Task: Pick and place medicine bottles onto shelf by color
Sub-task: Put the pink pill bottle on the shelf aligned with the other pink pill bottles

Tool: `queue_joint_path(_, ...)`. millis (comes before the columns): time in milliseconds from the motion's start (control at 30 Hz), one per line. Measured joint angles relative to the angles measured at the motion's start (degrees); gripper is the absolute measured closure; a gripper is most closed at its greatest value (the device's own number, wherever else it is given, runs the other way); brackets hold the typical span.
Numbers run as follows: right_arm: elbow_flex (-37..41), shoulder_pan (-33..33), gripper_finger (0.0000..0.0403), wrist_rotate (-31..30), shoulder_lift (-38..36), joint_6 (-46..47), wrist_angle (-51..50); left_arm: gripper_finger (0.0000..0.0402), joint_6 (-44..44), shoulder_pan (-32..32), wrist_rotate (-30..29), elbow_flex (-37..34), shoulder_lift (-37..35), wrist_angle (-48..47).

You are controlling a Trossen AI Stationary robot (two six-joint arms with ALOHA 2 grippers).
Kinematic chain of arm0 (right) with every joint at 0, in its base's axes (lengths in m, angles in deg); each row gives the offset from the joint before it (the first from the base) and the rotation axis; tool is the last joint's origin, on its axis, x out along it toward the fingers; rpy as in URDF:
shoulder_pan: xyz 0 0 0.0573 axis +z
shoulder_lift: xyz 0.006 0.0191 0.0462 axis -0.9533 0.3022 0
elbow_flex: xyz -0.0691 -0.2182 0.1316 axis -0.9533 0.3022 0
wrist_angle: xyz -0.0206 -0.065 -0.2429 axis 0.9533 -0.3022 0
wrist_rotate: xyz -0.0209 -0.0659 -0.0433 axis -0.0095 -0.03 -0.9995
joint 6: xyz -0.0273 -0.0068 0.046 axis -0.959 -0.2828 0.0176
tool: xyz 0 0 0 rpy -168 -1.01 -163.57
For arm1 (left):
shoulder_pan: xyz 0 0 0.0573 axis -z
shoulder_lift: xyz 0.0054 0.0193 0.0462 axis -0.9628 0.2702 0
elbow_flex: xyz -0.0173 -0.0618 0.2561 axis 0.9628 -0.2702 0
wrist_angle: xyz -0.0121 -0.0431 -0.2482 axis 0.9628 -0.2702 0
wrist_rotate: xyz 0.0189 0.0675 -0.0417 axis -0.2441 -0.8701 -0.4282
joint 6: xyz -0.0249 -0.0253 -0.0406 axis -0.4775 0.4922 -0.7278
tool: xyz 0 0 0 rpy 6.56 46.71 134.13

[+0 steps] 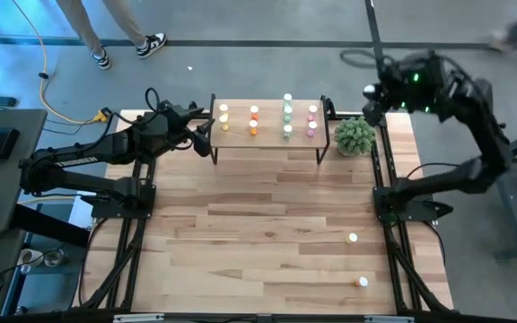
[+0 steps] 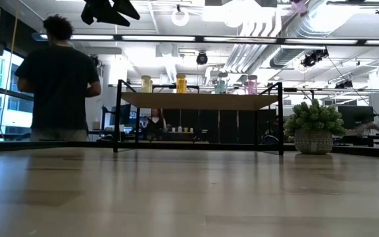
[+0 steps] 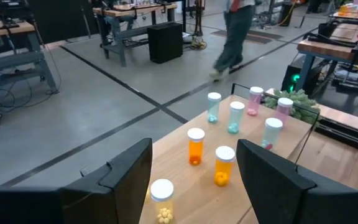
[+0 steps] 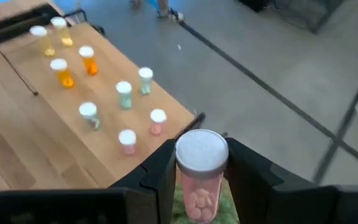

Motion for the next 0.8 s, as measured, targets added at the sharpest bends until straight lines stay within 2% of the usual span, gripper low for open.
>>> queue_joint_path(133, 15.16, 2.04, 0.0290, -0.21, -8.52, -0.10, 13.81, 0.0177, 0.00, 0.00, 0.37, 0.00, 0.00, 0.06)
queue_joint_path(400, 35.23, 1.18, 0.0290, -1.44, -18.53, -2.66, 35.86, 0.0177, -0.02, 0.02, 2.56, 0.00, 0.00, 0.08)
queue_joint_path(600, 47.46, -1.75, 0.0290, -0.79, -20.55, -6.08, 53.36, 0.0177, -0.04, 0.02, 3.13, 0.00, 0.00, 0.06)
queue_joint_path(800, 57.13, -8.02, 0.0290, 5.65, -20.08, -7.32, 66.63, 0.0177, -0.04, 0.02, 3.10, 0.00, 0.00, 0.07)
